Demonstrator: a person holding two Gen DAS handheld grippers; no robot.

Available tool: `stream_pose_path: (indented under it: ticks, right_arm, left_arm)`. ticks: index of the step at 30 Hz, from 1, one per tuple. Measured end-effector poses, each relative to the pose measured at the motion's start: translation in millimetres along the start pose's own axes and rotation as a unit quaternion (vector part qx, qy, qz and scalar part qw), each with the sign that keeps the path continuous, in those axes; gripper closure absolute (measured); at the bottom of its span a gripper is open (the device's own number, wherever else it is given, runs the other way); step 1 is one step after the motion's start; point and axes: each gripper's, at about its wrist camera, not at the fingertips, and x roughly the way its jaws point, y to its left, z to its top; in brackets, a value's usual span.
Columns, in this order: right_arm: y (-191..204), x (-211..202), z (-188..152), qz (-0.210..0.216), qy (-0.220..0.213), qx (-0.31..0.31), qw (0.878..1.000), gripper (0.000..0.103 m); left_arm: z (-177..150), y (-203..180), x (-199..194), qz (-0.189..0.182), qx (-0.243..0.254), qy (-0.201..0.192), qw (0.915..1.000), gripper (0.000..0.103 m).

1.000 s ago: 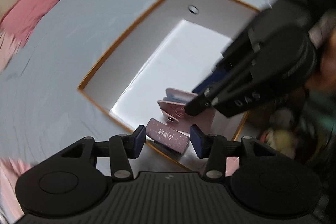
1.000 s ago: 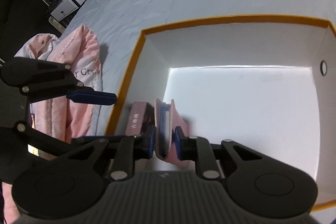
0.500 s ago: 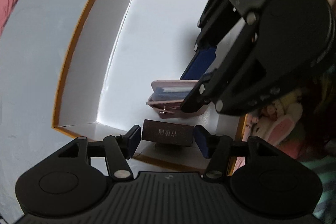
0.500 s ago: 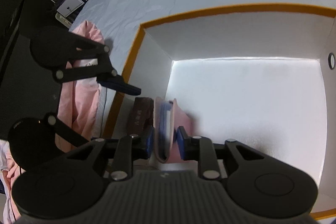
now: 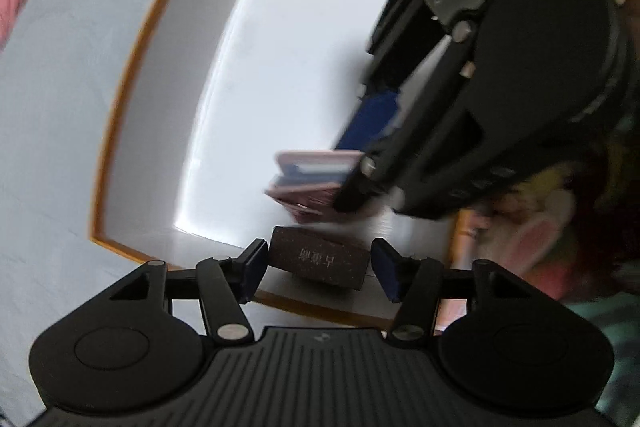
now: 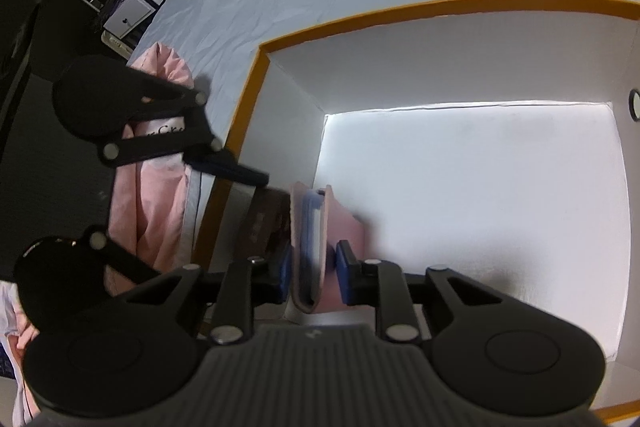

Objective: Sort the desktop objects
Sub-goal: 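Lower the maroon box into the orange box with the left gripper and release, then grasp the black square box with the left gripper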

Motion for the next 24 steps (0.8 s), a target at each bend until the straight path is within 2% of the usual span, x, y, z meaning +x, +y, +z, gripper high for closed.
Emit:
stream_pose_path:
  ticks: [2,6,9,13,15,24]
  right_arm:
    - [1.4,-0.8,-1.6,-0.002,0.002,0.002,1.0,0.08]
    - [4.6,0.4,-6.9,0.003,0.016,0.01,1.0,0.08]
    - [7.5,2.0,-8.7,0.017,0.028,0.022,0.999,0.079]
    - [10.1,6.8,-10.3,0.022,0.034,0.032,0.999,0.077]
    - [8.6,10.3,-10.5,0.037,0.046,0.047,0.997,0.075]
    - [17.6,0.0,-14.6,0.029,0.03,0.034,0.999,0.071]
  left_arm:
    - [-3.7,-4.1,-2.2,-0.015,-0.006,-0.003,0.9999,0.037]
    - [-6.9,-16.2,-2.7,0.002,-0.004,-0.007,1.0,0.037]
    - [-7.6,-10.3,-6.1,-0.013,-0.033,-0.013,0.9993,0.037]
    - [-13.8,-8.3,-4.9,-0.013,-0.049,-0.015,0.9986,0.037]
    - [-18.4,-10.0,-7.6,-0.006,-0.053,-0.025,0.9983,0.038]
    - [-46.6,-24.3,-48.9,0.014,-0.111,-0.094,0.9893,0.04]
